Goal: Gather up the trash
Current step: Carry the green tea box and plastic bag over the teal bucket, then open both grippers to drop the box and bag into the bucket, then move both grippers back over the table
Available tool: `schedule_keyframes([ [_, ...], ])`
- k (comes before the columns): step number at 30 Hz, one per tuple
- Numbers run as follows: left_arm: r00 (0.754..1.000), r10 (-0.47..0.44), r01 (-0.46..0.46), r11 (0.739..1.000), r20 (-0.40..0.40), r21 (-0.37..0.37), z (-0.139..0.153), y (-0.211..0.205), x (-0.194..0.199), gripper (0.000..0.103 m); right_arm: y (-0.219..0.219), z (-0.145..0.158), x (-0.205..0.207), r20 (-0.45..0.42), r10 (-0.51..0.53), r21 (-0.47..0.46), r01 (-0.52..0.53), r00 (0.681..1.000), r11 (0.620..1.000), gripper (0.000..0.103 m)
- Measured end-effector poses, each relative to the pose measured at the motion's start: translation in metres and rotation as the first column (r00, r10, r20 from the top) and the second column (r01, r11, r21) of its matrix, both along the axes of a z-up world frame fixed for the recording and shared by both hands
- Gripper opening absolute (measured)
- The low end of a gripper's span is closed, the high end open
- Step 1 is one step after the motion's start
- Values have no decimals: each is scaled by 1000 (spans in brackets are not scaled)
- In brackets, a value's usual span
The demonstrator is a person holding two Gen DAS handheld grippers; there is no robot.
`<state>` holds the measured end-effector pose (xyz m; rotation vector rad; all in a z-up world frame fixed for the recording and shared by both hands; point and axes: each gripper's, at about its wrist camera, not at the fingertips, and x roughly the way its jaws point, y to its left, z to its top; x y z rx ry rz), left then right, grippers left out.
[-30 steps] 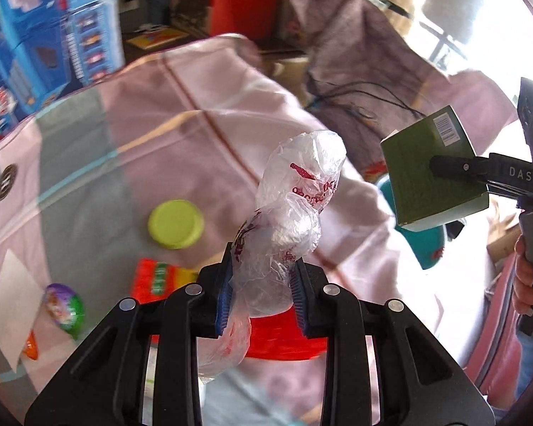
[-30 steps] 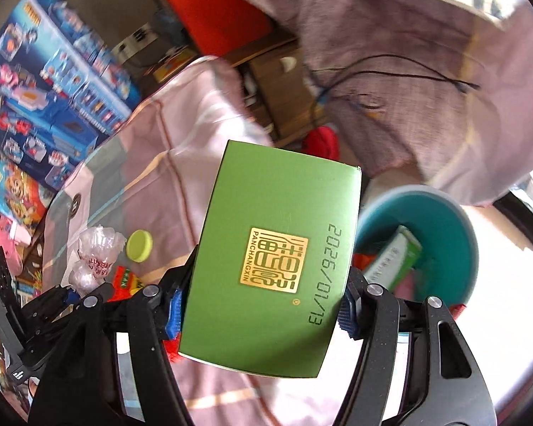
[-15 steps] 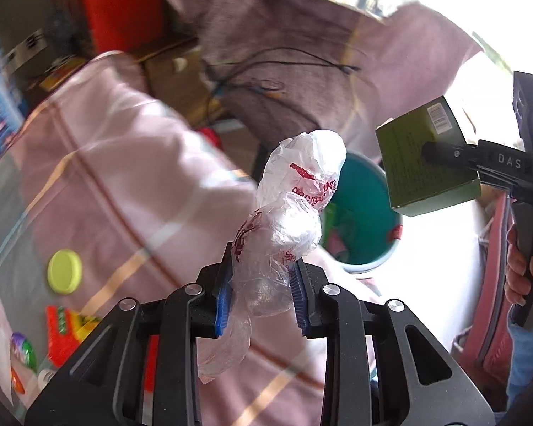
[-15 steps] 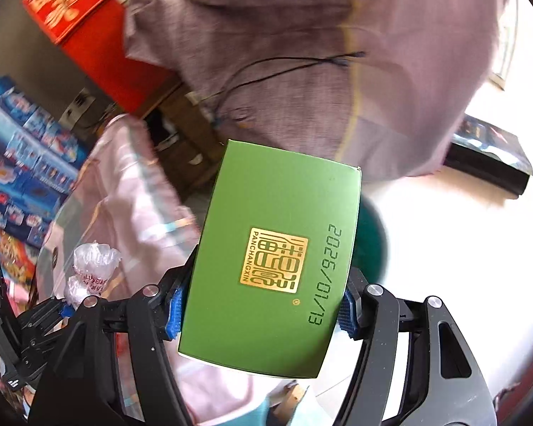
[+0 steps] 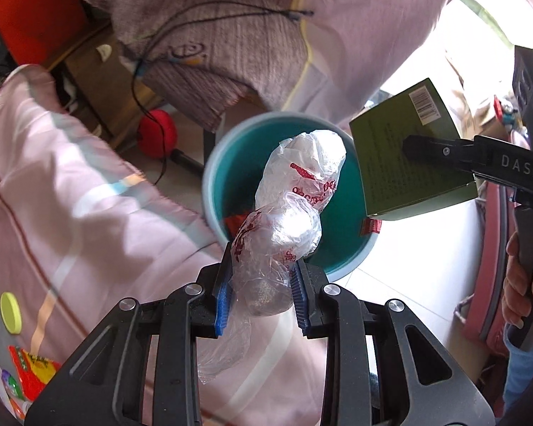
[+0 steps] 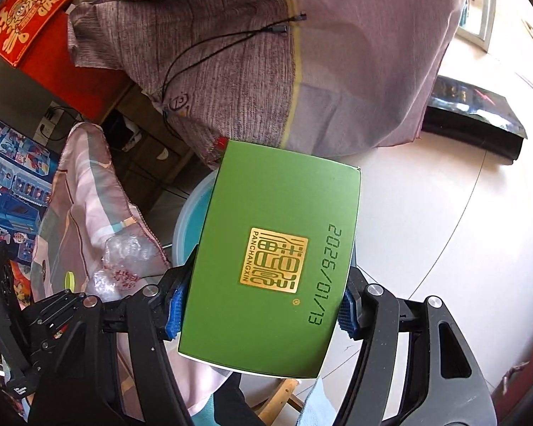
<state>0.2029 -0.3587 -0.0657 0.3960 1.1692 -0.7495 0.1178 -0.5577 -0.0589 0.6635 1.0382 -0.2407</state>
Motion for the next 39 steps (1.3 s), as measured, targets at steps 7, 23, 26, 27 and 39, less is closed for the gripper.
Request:
schedule_keyframes([
  [7, 1000, -14, 14, 1000, -8, 26, -16, -20, 1, 51, -6, -18, 5, -34, 1, 19, 0, 999, 1000, 62],
  [23, 997, 72, -72, 997, -12, -12, -15, 14, 3, 90, 14, -34, 19, -82, 51, 45, -48, 995, 998, 77],
  [26, 997, 76, -76, 997, -12, -26, -12, 22, 1, 91, 18, -32, 17, -92, 52, 30, -49, 994, 998, 81],
  [27, 997, 76, -77, 997, -13, -30, -12, 25, 0, 92, 20, -30, 16, -96, 53, 19, -51, 994, 999, 82],
  [39, 990, 139, -140, 987, -21, -80, 0, 78, -9, 93, 57, -7, 14, -98, 86, -7, -87, 992, 996, 84],
])
